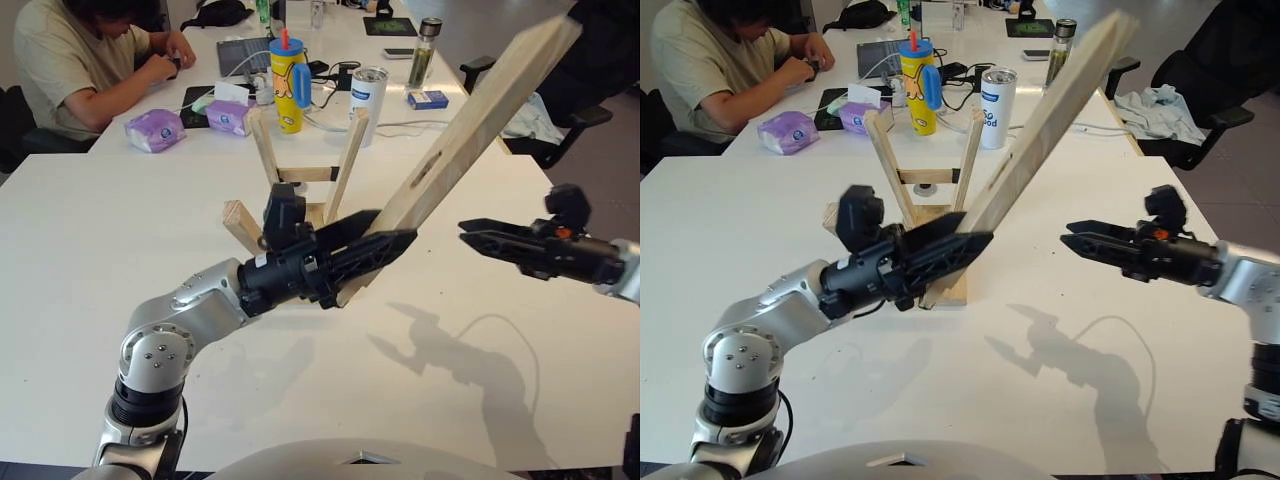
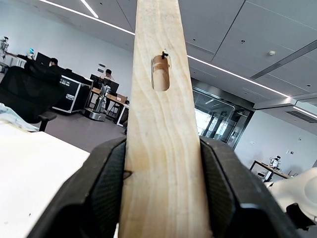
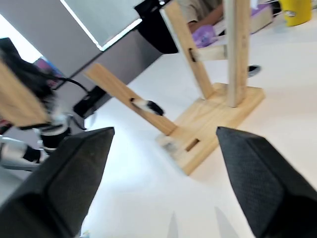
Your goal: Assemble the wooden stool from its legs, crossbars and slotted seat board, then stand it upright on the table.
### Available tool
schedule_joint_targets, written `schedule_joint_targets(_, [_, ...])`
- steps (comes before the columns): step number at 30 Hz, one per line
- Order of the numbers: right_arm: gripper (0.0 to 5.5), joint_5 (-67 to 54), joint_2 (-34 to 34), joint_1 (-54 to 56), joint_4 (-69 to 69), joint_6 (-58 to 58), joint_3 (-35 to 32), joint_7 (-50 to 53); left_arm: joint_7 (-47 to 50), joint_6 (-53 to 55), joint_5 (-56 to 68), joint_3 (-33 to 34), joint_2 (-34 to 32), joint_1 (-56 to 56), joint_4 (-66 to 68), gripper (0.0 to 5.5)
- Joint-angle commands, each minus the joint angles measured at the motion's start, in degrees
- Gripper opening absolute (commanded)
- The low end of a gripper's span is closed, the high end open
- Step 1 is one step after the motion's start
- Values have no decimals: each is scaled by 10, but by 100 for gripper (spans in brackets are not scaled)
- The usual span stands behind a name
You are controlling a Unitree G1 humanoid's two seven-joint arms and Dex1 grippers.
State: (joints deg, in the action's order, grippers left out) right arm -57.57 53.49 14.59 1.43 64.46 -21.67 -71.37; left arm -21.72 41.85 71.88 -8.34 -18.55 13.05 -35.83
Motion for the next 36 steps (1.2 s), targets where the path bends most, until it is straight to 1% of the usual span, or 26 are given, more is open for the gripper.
schedule_joint_targets(1, [462, -83, -6, 5, 23, 63, -16, -9, -75, -7, -59, -24, -22, -41, 50, 205])
schedule_joint_targets(3, [499, -123, -27, 14, 27, 84, -22, 15, -108, -8, -79, -29, -30, -54, 71, 205])
schedule_joint_targets(8, [501, -172, -72, 22, 31, 93, -25, 81, -156, 1, -102, -36, -40, -64, 81, 205])
schedule_joint_targets(14, [501, -224, -100, 32, 32, 99, -26, 130, -177, 18, -103, -34, -46, -62, 83, 205])
schedule_joint_targets(15, [482, -232, -100, 31, 34, 102, -23, 132, -179, 20, -103, -35, -47, -61, 84, 205])
schedule_joint_targets(16, [476, -242, -99, 31, 32, 108, -21, 135, -181, 25, -101, -35, -48, -61, 84, 205])
schedule_joint_targets(19, [413, -257, -96, 30, 31, 112, -20, 139, -186, 35, -97, -31, -51, -60, 85, 205])
schedule_joint_targets(21, [383, -257, -92, 25, 39, 112, -15, 136, -191, 41, -99, -27, -56, -59, 87, 205])
schedule_joint_targets(23, [343, -254, -92, 24, 41, 111, -11, 135, -193, 46, -102, -25, -60, -60, 86, 205])
schedule_joint_targets(24, [334, -251, -92, 22, 44, 109, -9, 135, -195, 48, -103, -25, -61, -61, 86, 205])
schedule_joint_targets(26, [296, -241, -90, 15, 52, 105, -5, 133, -198, 51, -102, -22, -63, -61, 88, 205])
schedule_joint_targets(27, [288, -235, -89, 13, 55, 102, -3, 131, -199, 53, -100, -20, -63, -60, 88, 205])
schedule_joint_targets(29, [247, -226, -89, 10, 58, 96, 0, 128, -200, 52, -106, -19, -63, -58, 86, 205])
schedule_joint_targets(31, [220, -217, -88, 7, 62, 89, 2, 126, -202, 44, -107, -13, -58, -57, 80, 205])
schedule_joint_targets(32, [213, -211, -88, 5, 64, 84, 3, 123, -198, 45, -101, -8, -55, -57, 81, 241])
schedule_joint_targets(36, [210, -178, -87, 1, 61, 58, 9, 123, -178, 50, -94, 11, -44, -59, 95, 305])
